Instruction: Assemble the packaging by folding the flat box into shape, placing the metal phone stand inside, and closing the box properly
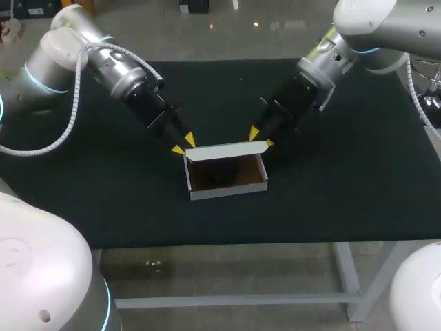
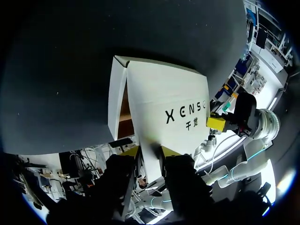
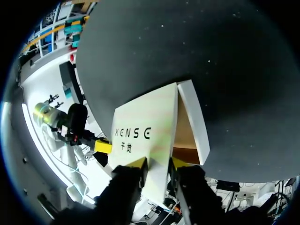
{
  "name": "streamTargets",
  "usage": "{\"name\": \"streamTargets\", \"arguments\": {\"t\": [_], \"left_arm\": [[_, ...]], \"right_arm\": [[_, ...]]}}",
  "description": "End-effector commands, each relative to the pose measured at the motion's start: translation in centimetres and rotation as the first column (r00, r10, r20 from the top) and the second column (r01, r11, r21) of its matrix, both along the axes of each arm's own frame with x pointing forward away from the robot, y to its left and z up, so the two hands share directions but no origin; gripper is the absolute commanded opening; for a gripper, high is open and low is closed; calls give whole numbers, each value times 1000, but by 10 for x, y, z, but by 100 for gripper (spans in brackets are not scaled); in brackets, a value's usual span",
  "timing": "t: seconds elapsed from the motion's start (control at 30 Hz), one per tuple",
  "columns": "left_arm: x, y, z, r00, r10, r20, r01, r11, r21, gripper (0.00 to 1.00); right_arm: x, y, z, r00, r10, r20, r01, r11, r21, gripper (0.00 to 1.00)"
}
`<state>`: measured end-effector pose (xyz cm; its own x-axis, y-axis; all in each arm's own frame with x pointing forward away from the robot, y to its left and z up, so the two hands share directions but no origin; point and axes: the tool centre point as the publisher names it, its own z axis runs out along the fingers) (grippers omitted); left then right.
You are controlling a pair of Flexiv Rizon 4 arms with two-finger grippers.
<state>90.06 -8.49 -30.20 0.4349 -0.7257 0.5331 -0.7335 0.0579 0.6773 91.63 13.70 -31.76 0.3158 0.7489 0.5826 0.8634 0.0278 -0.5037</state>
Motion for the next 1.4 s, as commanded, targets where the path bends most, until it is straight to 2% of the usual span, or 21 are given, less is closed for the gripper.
{"name": "streamTargets", "arguments": {"t": [0.03,0.23,0.27,0.33,0.47,0.67,0.9,1.07,1.4], "left_arm": [[1,-6,1,1000,0,2,0,1000,4,28],[1,-6,1,1000,0,2,0,1000,4,27],[1,-6,1,1000,0,2,0,1000,4,30],[1,-6,1,1000,0,2,0,1000,4,30],[1,-6,1,1000,0,2,0,1000,4,25],[1,-6,1,1000,0,2,0,1000,4,32],[1,-6,1,1000,-7,1,7,1000,-4,32],[2,-8,1,1000,-8,-20,8,1000,-15,34],[2,-10,2,997,0,-80,-5,998,-56,31]], "right_arm": [[-4,4,0,1000,-5,4,5,1000,3,33],[-4,4,0,1000,-5,4,5,1000,3,32],[-4,4,0,1000,-5,4,5,1000,3,32],[-4,4,0,1000,-5,4,5,1000,3,29],[-4,4,0,1000,-5,4,5,1000,3,28],[-4,4,0,1000,-5,4,5,1000,3,30],[-4,5,-1,1000,-11,0,11,1000,3,30],[-3,5,-4,999,-32,-22,32,999,7,31],[-6,3,-5,997,-69,-45,69,998,11,33]]}}
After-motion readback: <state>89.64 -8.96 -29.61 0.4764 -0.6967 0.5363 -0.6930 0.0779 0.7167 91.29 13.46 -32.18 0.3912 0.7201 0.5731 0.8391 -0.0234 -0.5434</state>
